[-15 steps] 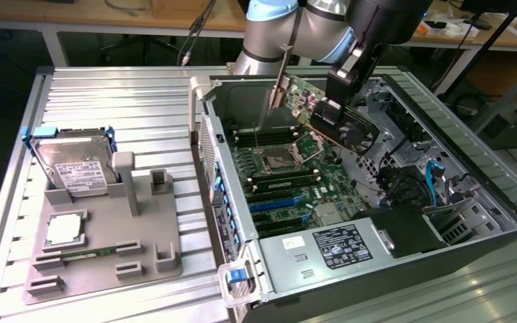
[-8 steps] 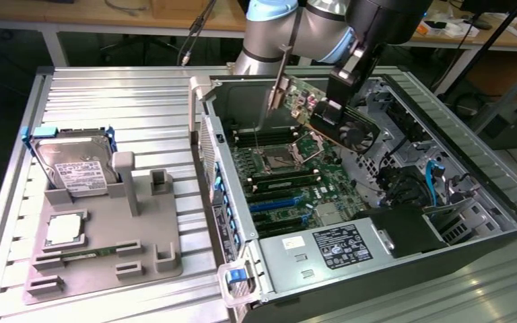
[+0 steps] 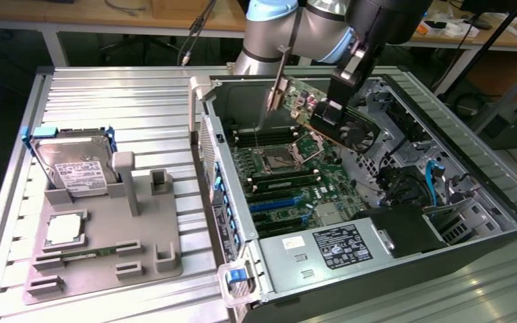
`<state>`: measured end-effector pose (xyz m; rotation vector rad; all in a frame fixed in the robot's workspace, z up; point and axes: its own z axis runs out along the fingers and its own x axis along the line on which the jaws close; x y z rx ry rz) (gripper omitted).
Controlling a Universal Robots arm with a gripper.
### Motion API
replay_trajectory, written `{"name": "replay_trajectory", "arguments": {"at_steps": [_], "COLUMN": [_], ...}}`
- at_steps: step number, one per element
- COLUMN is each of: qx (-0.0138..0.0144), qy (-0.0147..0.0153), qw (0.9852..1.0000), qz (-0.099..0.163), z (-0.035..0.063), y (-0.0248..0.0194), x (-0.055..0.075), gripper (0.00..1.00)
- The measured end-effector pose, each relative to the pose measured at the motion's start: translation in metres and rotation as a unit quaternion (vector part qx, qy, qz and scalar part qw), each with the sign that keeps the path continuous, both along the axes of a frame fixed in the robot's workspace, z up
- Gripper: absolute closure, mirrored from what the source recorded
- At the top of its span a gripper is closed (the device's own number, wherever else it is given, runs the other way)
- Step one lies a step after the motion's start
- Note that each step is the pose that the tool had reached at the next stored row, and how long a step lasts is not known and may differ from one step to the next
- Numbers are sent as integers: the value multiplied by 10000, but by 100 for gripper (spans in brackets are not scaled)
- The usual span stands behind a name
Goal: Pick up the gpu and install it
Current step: 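Insert the gpu into the slot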
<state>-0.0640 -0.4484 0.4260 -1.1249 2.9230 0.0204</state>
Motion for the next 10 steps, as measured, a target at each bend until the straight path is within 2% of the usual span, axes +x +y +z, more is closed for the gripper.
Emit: {"name": "replay_trajectory", "arguments": {"at_steps": [10], "qx": [-6], "qy": [0], "qw": [9996], "qz": [277], "z": [0], "y": [0], "x": [0], "gripper": [73]}}
